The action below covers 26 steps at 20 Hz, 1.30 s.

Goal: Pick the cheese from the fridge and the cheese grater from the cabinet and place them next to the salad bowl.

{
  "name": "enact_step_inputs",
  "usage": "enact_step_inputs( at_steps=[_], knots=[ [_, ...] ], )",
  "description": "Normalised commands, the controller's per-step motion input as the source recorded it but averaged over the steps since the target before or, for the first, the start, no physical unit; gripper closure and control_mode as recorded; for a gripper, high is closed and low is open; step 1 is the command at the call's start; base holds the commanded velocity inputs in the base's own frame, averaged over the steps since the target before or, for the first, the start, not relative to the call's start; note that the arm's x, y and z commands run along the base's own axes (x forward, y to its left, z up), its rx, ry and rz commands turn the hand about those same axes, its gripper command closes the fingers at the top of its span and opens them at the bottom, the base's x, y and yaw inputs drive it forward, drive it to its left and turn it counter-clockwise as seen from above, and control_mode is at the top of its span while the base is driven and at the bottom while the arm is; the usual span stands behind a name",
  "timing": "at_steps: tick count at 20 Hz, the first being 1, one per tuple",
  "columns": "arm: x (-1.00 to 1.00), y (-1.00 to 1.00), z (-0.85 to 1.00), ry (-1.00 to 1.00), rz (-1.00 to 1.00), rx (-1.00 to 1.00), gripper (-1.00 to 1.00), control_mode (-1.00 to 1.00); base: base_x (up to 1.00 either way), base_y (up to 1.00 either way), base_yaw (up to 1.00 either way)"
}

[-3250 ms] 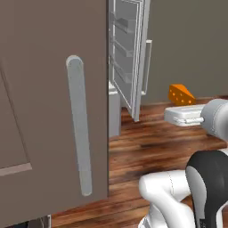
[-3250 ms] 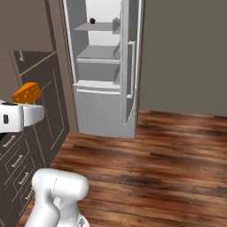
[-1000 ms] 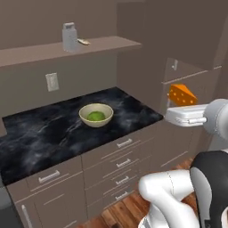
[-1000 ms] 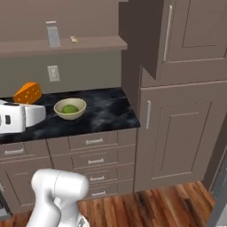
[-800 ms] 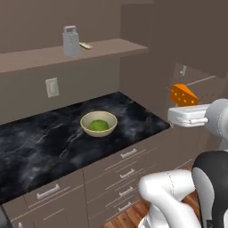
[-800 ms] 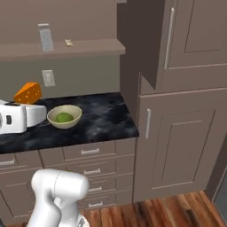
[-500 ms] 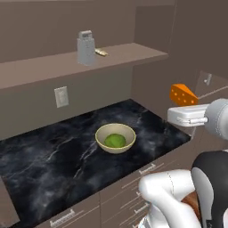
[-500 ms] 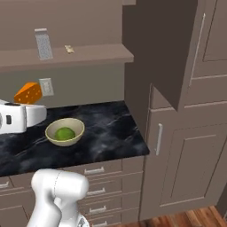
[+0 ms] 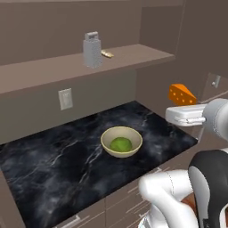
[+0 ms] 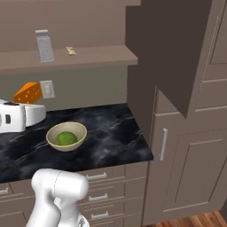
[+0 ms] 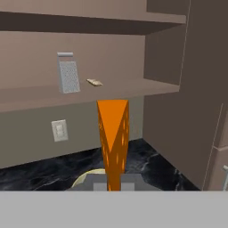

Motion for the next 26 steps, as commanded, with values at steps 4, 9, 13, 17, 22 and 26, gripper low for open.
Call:
enact_step_inputs(
  at_steps=[4,9,13,17,22,26],
  knots=[
    [0.0,0.0,0.0,0.0,0.0,0.0,1.0,1.0,0.03,-0.01,0.15],
    [0.0,0.0,0.0,0.0,0.0,0.0,1.0,1.0,0.22,0.0,0.24],
    [0.0,0.0,0.0,0.0,0.0,0.0,1.0,1.0,0.5,-0.06,0.29],
    [0.0,0.0,0.0,0.0,0.0,0.0,1.0,1.0,0.33,-0.54,0.32],
    [0.0,0.0,0.0,0.0,0.0,0.0,1.0,1.0,0.32,-0.71,0.31],
    [0.0,0.0,0.0,0.0,0.0,0.0,1.0,1.0,0.34,-0.39,0.31]
  ],
)
